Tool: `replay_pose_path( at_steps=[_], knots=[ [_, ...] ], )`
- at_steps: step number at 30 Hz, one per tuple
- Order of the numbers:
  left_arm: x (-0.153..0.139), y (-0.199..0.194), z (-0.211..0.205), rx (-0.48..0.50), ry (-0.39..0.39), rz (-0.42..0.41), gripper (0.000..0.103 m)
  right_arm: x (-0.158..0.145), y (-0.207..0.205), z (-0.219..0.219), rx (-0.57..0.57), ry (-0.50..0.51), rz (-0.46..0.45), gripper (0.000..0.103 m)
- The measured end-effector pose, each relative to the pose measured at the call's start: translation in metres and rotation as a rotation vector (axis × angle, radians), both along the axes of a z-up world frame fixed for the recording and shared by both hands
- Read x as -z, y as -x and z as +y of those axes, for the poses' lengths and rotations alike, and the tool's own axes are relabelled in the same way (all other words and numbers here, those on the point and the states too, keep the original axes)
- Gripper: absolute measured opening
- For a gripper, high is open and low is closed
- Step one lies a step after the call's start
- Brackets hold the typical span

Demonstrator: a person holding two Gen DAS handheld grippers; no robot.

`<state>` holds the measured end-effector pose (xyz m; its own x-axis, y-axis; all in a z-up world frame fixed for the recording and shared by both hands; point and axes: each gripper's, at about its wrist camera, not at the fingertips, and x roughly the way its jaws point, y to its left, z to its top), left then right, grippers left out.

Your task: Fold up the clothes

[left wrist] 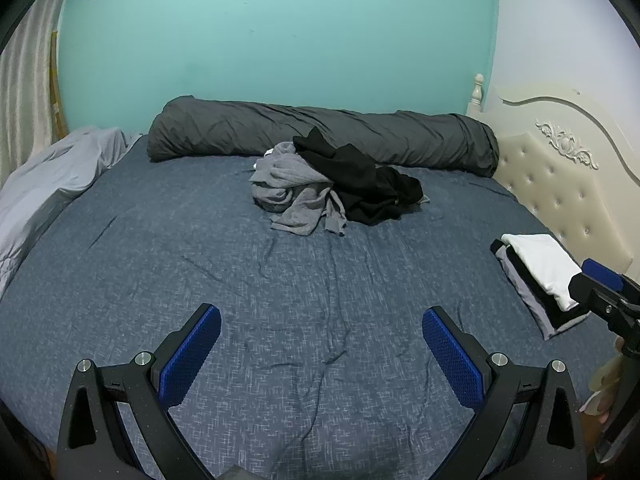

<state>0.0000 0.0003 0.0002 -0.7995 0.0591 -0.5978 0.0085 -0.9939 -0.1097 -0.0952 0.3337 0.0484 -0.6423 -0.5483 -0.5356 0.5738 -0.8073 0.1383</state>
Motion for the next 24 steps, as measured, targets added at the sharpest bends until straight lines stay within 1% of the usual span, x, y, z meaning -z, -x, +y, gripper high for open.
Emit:
replay_pose_path(
  at_steps=[7,15,24],
  knots=[
    [-0.0042,0.0002,0.0065,0.005,0.014,-0.007,0.103,0.0018,0.0002,0.0003,0.0,0.001,0.004,0.101],
    [-0.0053,-0.0006,0.0065,0.009,0.0,0.004,0.103,0.0016,0.003,0.0054,0.003,0.0,-0.003,0.101],
    [-0.0073,-0.0022,0.007,0.012,0.001,0.014,0.103,0.0009,0.0011,0.0075,0.005,-0.007,0.001,0.101]
  ],
)
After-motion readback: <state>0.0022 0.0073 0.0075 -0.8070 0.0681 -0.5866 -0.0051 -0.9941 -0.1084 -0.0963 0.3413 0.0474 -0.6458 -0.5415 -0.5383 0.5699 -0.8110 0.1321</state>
